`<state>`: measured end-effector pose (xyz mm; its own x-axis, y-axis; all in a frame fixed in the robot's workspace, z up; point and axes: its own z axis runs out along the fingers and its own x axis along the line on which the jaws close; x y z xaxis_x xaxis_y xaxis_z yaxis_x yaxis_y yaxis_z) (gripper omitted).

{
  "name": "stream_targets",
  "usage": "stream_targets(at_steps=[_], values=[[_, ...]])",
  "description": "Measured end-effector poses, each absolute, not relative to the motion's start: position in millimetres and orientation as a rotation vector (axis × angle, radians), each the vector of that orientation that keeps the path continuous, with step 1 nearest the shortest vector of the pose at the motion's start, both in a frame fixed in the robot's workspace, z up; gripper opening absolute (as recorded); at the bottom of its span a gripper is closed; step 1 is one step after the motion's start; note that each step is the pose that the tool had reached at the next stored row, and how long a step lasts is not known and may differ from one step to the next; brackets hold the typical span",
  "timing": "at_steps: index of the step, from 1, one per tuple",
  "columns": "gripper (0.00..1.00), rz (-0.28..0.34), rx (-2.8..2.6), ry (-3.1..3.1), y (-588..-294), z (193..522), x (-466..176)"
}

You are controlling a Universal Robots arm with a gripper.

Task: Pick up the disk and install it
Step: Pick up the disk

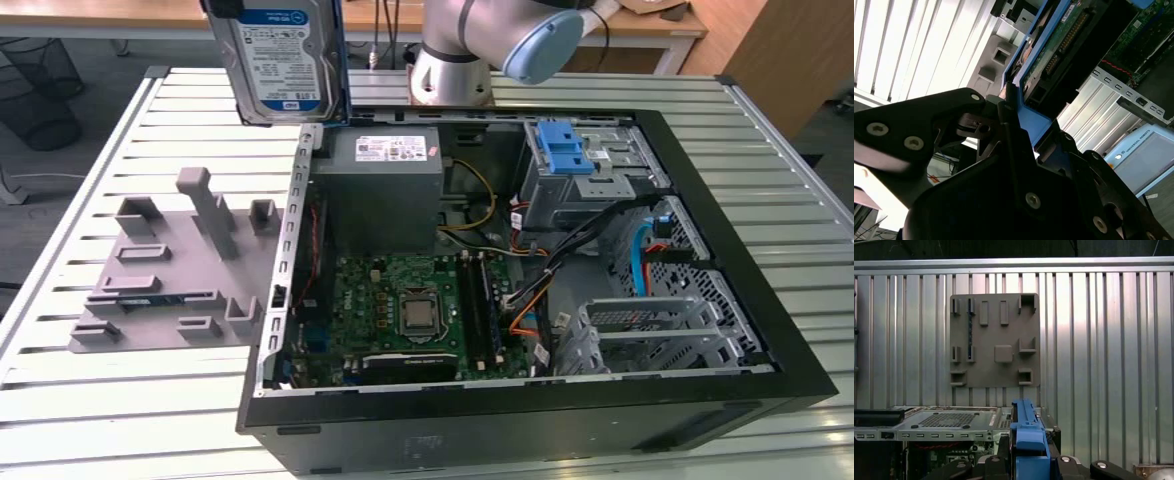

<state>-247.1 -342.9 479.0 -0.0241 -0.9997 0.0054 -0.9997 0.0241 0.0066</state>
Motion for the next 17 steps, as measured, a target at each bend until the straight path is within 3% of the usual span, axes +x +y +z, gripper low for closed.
stream_targets(at_steps=[17], values=[[0.36,-0.002,2.189,-2.242,-342.9,479.0,-240.5]])
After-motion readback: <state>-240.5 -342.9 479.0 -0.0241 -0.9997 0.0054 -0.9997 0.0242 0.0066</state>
